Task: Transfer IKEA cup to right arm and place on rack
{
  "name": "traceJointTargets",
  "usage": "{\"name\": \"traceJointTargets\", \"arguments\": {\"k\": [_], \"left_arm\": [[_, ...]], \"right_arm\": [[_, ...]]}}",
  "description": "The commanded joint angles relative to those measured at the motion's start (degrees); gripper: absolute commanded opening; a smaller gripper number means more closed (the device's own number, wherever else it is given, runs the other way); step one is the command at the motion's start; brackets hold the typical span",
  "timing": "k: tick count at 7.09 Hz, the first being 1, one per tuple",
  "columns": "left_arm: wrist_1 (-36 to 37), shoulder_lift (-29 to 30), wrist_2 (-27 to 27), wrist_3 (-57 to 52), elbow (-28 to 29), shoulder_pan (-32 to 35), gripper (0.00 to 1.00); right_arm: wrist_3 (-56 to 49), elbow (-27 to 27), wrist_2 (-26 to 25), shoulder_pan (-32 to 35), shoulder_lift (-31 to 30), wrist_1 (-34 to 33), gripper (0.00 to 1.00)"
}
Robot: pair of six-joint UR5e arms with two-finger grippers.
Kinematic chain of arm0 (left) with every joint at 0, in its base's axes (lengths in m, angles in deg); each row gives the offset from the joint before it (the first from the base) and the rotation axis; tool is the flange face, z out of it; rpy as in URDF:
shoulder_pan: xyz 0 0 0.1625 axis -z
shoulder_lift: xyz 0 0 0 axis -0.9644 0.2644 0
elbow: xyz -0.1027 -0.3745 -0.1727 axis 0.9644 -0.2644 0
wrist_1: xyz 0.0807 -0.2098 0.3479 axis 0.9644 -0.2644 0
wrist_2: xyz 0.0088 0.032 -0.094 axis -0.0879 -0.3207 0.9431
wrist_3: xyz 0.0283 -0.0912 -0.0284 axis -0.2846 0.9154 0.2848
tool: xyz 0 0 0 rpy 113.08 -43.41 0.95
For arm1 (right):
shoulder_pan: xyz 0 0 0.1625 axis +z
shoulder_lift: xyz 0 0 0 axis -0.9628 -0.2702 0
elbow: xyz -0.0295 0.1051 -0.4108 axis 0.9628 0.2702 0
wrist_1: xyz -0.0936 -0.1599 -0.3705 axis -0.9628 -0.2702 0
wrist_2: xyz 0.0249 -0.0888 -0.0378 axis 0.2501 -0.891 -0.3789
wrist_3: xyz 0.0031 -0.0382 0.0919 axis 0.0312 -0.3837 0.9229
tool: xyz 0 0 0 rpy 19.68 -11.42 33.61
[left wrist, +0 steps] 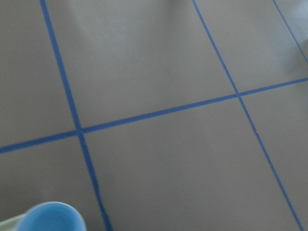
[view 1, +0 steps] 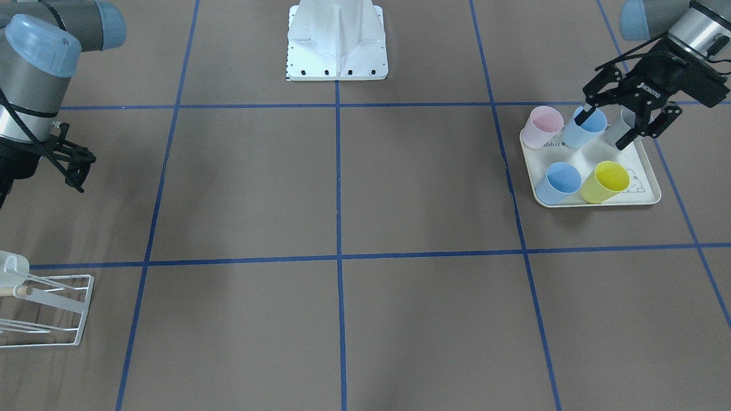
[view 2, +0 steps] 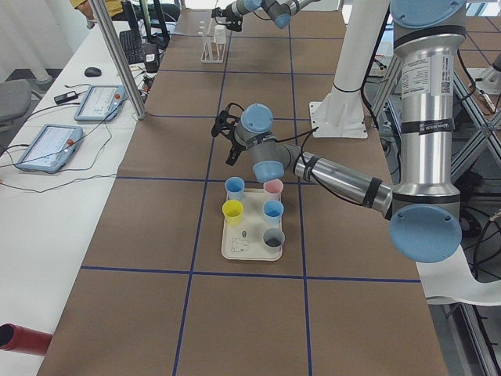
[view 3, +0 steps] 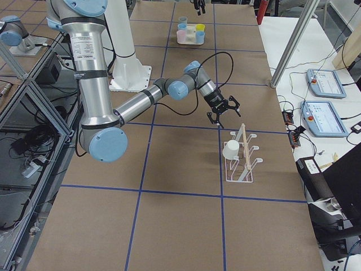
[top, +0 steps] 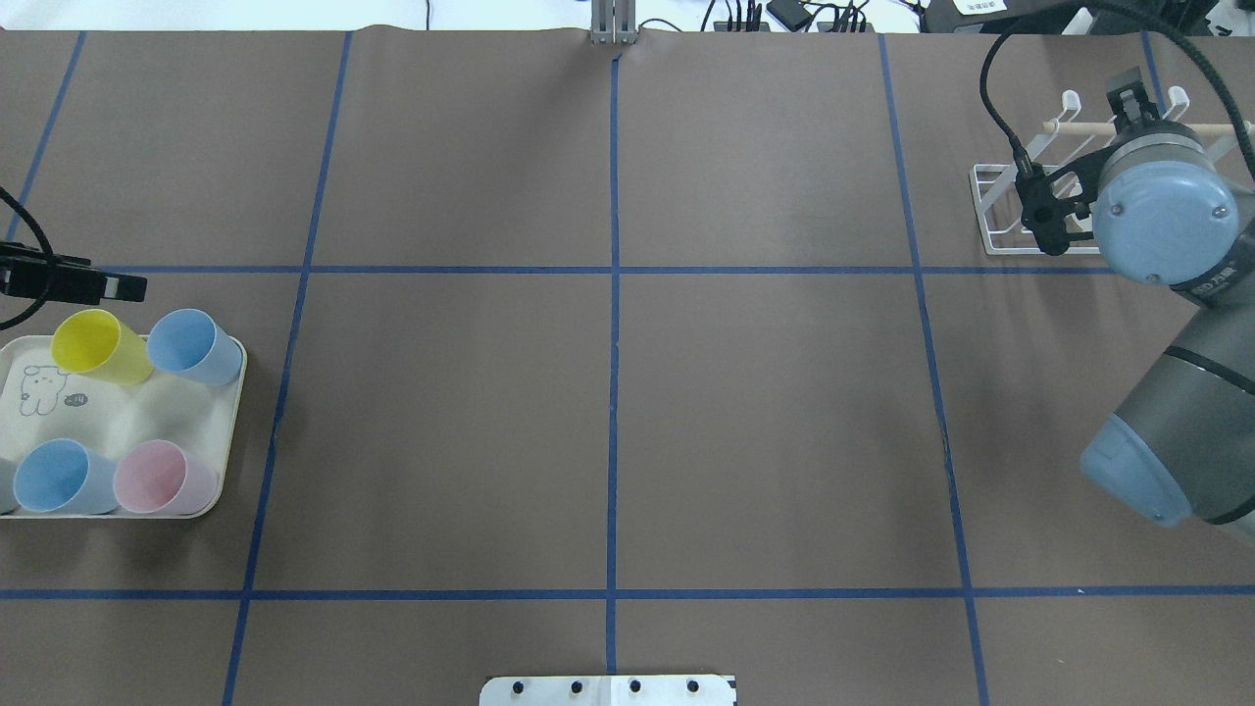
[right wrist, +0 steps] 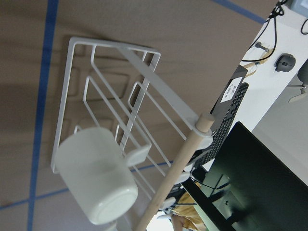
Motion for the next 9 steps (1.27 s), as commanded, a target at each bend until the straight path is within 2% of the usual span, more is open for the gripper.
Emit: {"name": "traceJointTargets", "arguments": {"k": [1, 2, 3, 4, 5, 6, 7, 9], "left_arm": [[-0.25, -2.39, -8.56, -8.04, 3.82, 0.46, 1.0], [-0.77, -2.48, -9.28, -10.51, 6.37, 0.46, 1.0], [-0.78, -2.48, -10.25, -10.62, 6.91, 0.46, 1.0], [-0.78, -2.3, -11.21, -9.75, 6.83, 0.46, 1.0], [-0.78, -2.13, -11.31, -8.87, 6.83, 0.29, 1.0], [-1.65, -1.95, -11.31, -8.78, 6.22, 0.2, 1.0], [-6.18, -2.12, -11.31, -8.69, 6.83, 0.11, 1.0], [-7.81, -2.21, -11.31, -8.86, 10.58, 0.02, 1.0]], "right_arm": [[17.18, -4.27, 10.85, -0.06, -0.06, 0.11, 1.0], [26.38, -7.16, 15.95, 0.03, -0.06, 0.11, 1.0], [41.26, -9.63, 20.87, -0.06, 0.46, 0.63, 1.0], [50.72, -10.44, 22.75, -0.5, 0.38, 6.12, 1.0], [55.08, -10.27, 29.64, -0.59, 0.29, 10.7, 1.0], [57.38, -10.7, 34.49, -0.59, 0.55, 11.09, 1.0], [57.67, -10.71, 34.8, -0.68, 0.64, 11.1, 1.0], [57.76, -10.62, 35.24, -3.3, 0.64, 11.1, 1.0]]}}
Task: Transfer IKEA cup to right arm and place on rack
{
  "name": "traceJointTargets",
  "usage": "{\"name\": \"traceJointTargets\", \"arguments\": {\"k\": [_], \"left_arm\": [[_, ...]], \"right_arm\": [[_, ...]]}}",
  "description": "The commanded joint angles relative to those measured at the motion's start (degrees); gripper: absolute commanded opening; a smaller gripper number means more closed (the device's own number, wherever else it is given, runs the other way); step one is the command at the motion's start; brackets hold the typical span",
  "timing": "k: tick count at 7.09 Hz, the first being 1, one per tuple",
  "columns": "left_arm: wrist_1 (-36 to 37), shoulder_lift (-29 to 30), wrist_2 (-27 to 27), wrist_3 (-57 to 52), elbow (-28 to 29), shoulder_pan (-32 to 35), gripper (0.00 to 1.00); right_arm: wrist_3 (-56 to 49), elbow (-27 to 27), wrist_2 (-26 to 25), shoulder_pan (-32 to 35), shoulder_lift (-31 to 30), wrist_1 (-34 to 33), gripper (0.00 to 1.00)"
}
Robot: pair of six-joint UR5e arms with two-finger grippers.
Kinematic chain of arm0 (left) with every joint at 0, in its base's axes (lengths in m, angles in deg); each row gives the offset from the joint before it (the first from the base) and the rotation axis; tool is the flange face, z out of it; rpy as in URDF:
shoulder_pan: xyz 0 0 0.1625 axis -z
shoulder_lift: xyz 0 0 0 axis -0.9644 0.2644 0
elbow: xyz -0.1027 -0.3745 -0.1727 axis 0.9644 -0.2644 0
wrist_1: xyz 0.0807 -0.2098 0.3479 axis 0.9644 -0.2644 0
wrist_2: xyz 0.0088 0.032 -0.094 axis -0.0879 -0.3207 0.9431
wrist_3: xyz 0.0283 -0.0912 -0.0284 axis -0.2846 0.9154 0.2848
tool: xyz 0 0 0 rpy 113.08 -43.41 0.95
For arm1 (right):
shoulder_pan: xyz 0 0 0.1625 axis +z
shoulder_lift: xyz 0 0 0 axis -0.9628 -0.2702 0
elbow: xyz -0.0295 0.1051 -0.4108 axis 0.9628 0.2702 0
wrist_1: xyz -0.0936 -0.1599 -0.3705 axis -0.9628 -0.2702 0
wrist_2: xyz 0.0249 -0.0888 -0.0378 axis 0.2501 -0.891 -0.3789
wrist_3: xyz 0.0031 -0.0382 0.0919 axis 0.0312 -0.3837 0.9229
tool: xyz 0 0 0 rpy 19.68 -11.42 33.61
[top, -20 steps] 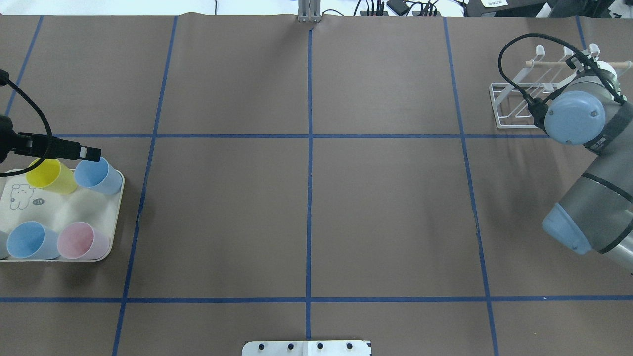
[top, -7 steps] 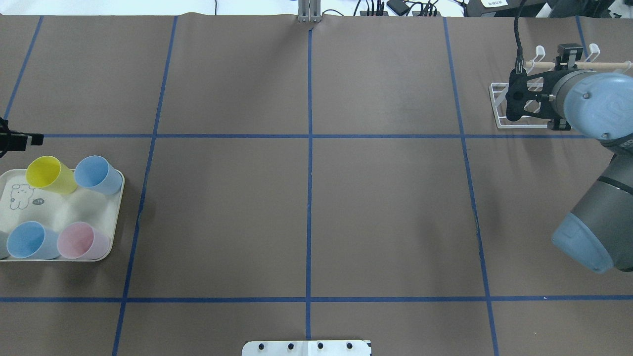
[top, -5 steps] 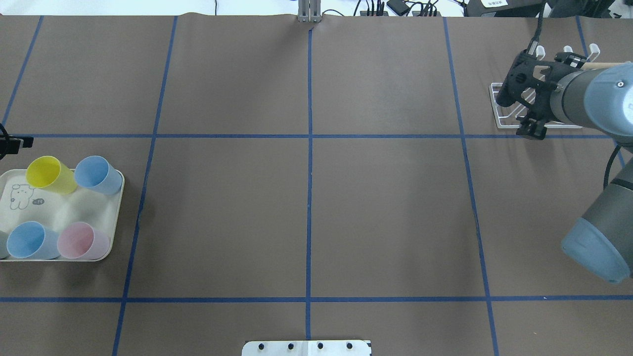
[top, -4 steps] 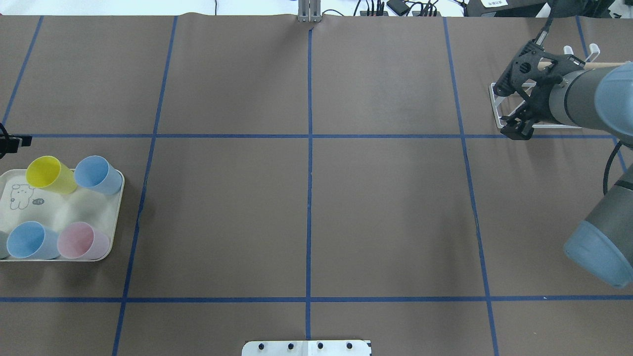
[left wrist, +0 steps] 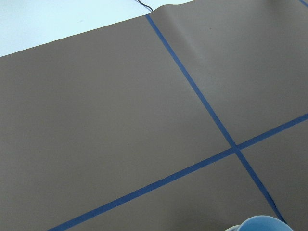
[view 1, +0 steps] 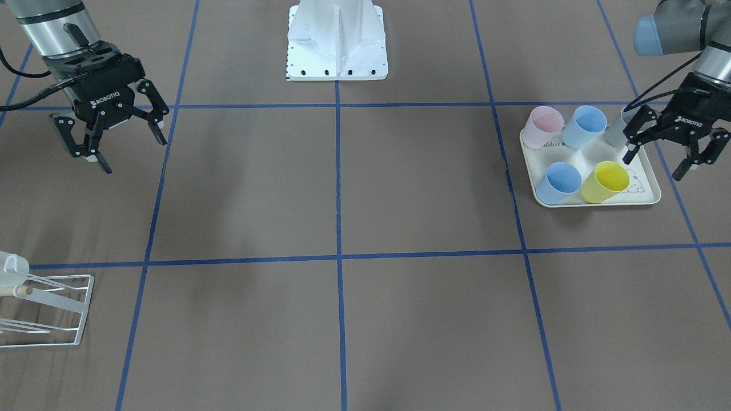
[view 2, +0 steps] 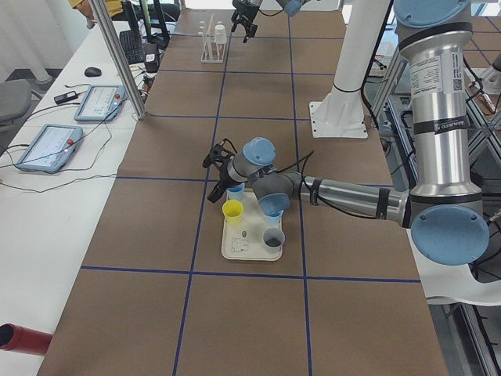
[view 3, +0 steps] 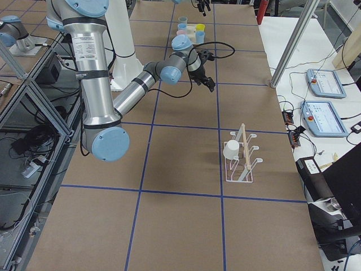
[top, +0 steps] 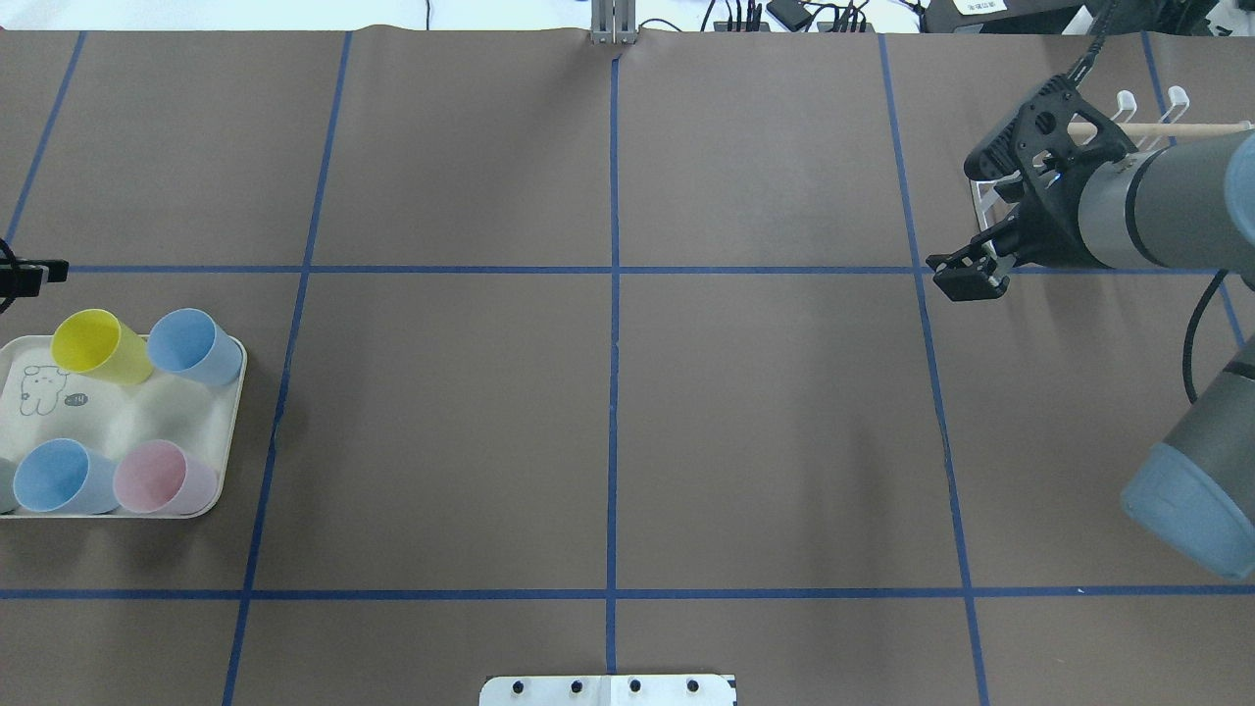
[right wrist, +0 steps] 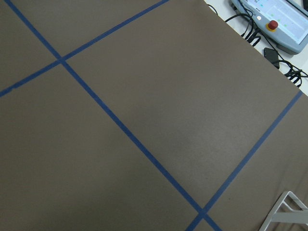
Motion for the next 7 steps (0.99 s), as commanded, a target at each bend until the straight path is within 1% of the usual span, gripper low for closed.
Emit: {"name": "traceJointTargets", "arguments": {"k": [1, 2, 3, 5, 6, 7], "left_arm": [[-3.96, 0.01, -0.22, -0.19, 6.8, -0.23, 1.0], [-8.25, 0.27, -1.35, -0.19, 11.11, -0.66, 1.0], [-10.04, 0.19, -2.32, -0.02, 12.37, -3.1, 1.0], [-10.14, 0.28, -5.48, 3.05, 12.47, -8.9, 1.0], [-10.4, 0.1, -5.5, 2.97, 12.47, -9.97, 0.98], [-11.62, -0.25, -5.58, 2.97, 12.56, -9.98, 0.7]], "right_arm": [[0.54, -0.15, 1.13, -1.54, 0.12, 0.08, 1.0], [0.54, -0.15, 1.31, -1.63, 0.12, 0.08, 1.0], [0.54, -0.15, 1.31, -1.71, 0.12, 0.08, 1.0], [0.45, -0.06, 1.31, -1.8, 0.03, 0.08, 1.0], [0.45, -0.06, 1.31, -1.8, 0.03, 0.08, 1.0], [0.45, -0.06, 1.31, -1.8, 0.03, 0.08, 1.0]]}}
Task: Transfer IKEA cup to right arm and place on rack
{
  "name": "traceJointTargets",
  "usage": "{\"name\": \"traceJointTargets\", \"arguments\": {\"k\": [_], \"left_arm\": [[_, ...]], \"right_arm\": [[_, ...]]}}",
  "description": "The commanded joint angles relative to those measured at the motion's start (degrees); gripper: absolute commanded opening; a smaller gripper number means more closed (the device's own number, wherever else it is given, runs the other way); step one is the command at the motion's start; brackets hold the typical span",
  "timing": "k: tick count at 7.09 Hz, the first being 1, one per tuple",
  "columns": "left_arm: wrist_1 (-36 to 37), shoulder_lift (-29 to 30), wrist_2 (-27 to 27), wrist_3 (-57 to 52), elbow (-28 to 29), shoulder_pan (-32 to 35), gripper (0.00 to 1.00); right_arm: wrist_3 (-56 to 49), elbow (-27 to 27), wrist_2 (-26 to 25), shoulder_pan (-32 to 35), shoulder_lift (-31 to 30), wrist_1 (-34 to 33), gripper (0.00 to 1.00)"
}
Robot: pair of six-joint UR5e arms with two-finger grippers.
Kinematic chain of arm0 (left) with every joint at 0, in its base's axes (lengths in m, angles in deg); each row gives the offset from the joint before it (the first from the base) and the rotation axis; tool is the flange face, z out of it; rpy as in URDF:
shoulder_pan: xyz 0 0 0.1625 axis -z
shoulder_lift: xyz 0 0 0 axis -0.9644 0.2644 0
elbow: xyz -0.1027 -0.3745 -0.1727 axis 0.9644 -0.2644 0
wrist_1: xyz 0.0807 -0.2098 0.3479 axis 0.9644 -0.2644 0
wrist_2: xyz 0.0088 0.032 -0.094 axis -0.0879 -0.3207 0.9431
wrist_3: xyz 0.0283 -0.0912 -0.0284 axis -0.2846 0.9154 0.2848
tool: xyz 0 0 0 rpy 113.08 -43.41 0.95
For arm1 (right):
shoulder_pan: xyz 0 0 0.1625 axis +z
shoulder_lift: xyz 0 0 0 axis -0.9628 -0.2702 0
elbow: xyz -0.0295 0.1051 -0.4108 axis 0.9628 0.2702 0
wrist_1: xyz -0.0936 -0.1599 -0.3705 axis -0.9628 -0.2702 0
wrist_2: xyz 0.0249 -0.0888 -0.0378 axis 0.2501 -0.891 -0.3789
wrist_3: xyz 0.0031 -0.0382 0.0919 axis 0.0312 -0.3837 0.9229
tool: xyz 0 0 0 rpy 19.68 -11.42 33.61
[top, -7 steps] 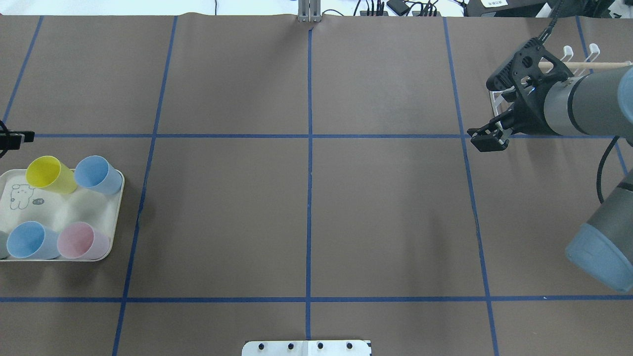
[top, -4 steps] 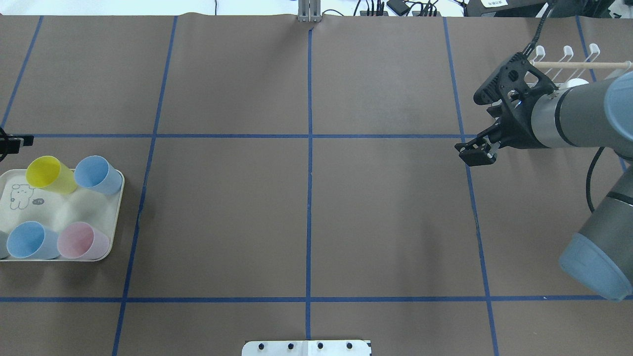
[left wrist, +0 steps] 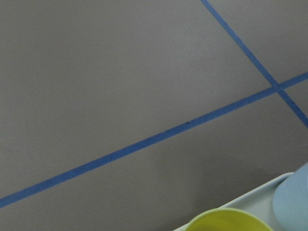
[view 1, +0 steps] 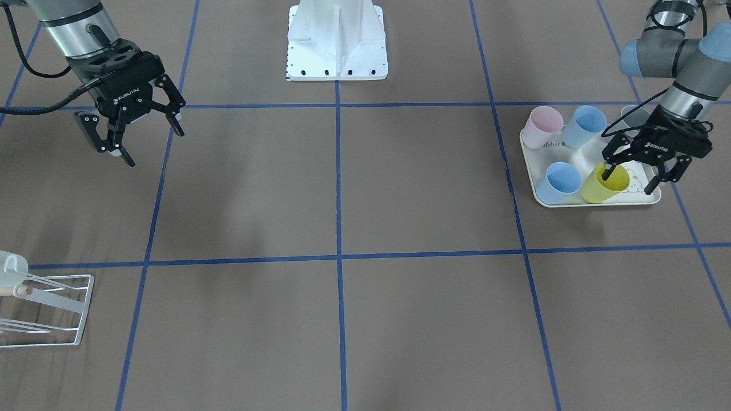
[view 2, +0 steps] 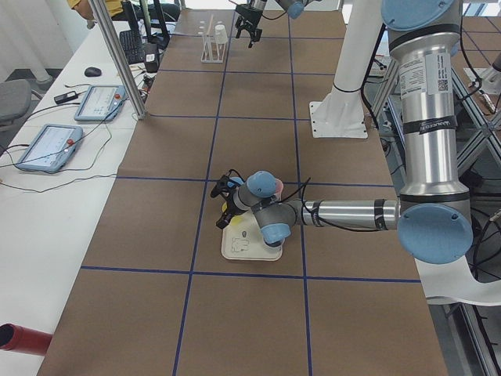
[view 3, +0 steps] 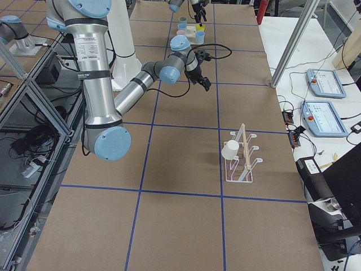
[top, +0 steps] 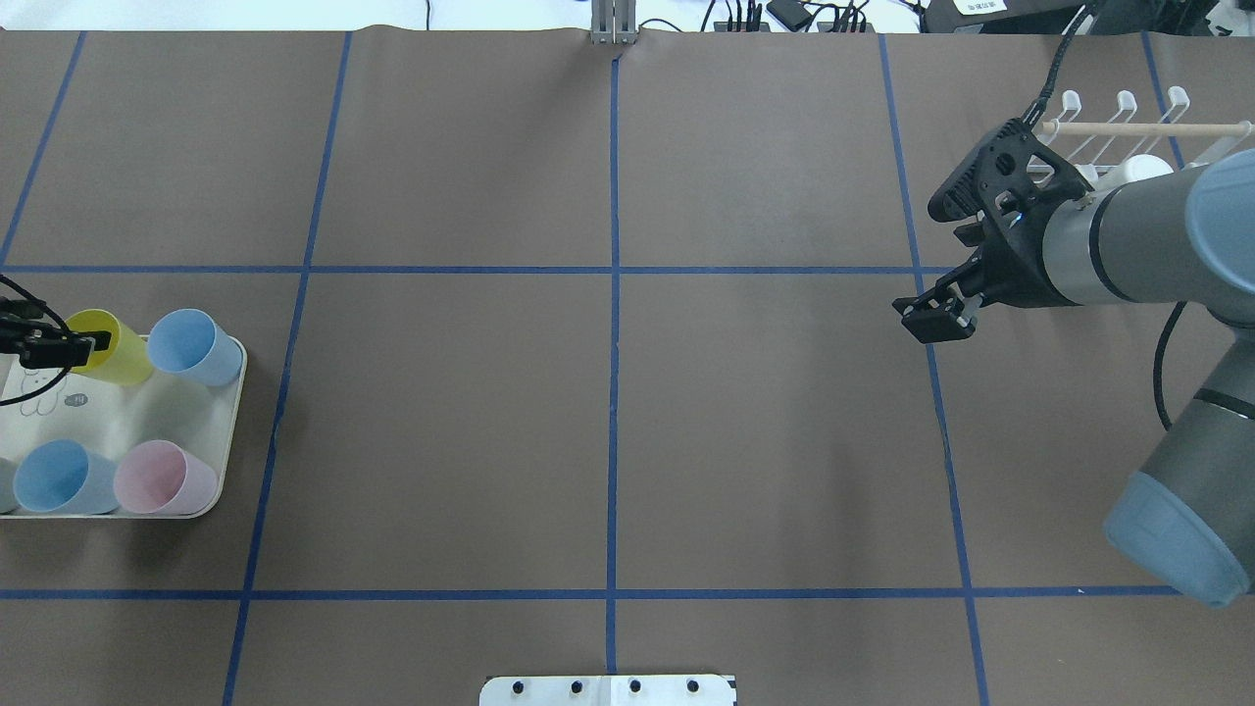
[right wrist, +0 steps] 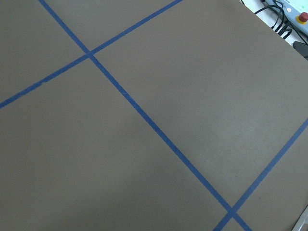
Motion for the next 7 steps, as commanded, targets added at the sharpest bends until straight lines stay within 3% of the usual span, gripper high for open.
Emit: {"name": "traceJointTargets", "arguments": {"k": [1, 2, 3, 6, 7], "left_arm": [[-1.05, -0.58, -0.24, 0.01, 0.1, -0.81, 0.32], [-1.05, -0.59, 0.29, 0.01, 0.1, -0.81, 0.1], [-1.05, -0.67, 0.47, -0.08, 0.1, -0.72, 0.0], [-0.79, -0.59, 2.47, -1.3, -0.69, 1.81, 0.0], [-0.35, -0.41, 5.62, -4.53, -0.86, 7.31, 0.0]], "right_arm": [[0.0, 0.01, 0.0, 0.0, -0.02, 0.0, 1.0], [0.0, 0.01, 0.0, 0.0, -0.02, 0.0, 1.0], [0.0, 0.01, 0.0, 0.0, -0.02, 0.0, 1.0], [0.0, 0.01, -0.09, -0.18, 0.07, 0.0, 1.0], [-0.09, 0.1, -0.17, -0.7, 0.07, 0.09, 1.0]]}}
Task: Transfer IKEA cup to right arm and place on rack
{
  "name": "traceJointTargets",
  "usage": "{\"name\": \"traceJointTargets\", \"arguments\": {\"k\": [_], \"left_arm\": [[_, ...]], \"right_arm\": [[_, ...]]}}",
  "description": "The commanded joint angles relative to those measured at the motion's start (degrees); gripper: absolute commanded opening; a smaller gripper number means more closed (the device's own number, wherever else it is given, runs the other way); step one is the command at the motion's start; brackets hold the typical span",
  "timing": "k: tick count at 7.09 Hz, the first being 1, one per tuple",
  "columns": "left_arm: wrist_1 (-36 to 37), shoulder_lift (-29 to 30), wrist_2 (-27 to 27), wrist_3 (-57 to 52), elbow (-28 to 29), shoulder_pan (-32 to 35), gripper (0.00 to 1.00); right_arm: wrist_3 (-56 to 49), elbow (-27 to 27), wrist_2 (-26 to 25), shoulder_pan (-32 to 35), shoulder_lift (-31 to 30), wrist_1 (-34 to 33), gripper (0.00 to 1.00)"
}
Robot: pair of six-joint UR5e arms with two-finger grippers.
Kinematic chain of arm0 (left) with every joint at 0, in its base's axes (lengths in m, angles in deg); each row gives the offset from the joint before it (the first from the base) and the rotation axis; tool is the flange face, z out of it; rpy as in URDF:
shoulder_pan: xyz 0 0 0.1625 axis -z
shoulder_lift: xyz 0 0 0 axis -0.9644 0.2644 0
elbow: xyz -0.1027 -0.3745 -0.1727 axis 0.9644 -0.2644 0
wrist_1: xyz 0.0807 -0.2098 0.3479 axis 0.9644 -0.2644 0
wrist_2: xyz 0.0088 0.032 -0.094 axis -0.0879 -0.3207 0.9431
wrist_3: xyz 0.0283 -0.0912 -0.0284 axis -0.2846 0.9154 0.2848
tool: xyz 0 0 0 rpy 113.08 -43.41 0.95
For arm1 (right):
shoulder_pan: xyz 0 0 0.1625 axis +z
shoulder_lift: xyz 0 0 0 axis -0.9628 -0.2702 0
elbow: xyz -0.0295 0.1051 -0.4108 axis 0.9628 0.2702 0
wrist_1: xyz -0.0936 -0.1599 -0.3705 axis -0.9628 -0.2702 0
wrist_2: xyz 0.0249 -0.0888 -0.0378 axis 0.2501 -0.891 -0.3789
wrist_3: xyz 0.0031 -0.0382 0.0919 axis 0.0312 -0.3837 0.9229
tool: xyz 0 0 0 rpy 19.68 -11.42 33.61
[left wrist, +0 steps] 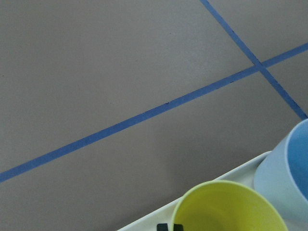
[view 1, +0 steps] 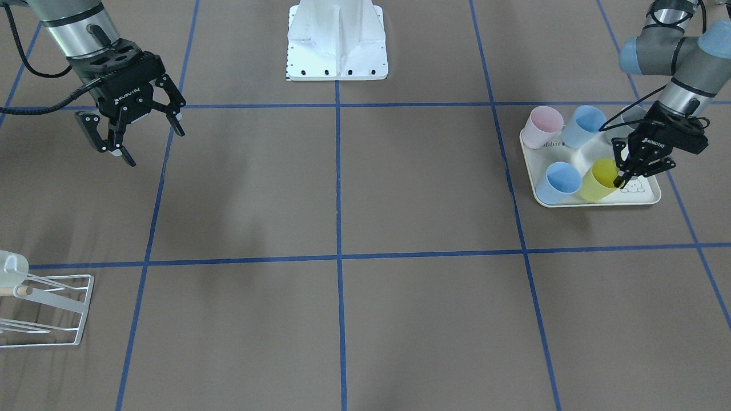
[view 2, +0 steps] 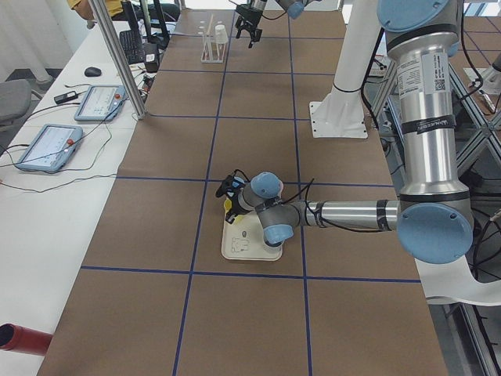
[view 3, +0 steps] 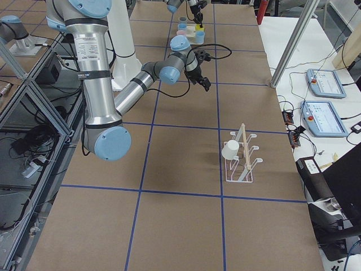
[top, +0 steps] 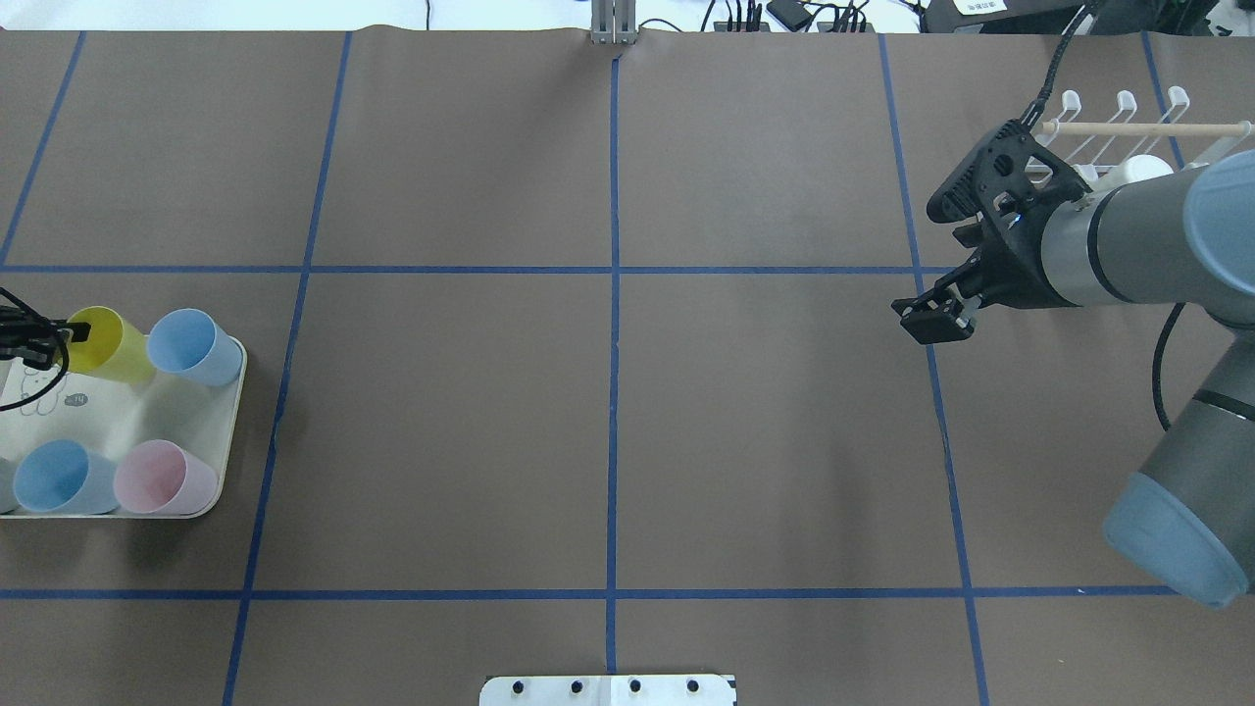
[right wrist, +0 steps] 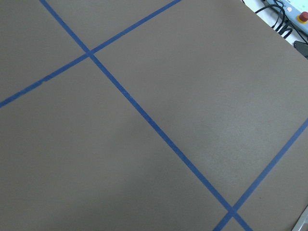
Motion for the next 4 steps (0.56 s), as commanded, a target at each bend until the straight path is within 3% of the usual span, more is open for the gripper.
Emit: {"name": "traceJointTargets", "arguments": {"k": [1, 2, 4], "left_arm": [[0.93, 0.45, 5.36, -2.93, -1.97, 9.22, 0.0], [6.77, 0.89, 6.17, -1.8, -6.69, 10.05, 0.0], [17.24, 2.29, 8.35, 14.72, -20.12, 9.71, 0.0]], "right_arm": [[0.02, 0.15, -0.19, -1.33, 0.04, 0.59, 1.0], [0.11, 0.67, -0.19, -2.04, 0.04, 3.9, 1.0], [2.47, 3.39, -0.27, -3.88, 0.04, 12.94, 1.0]]}}
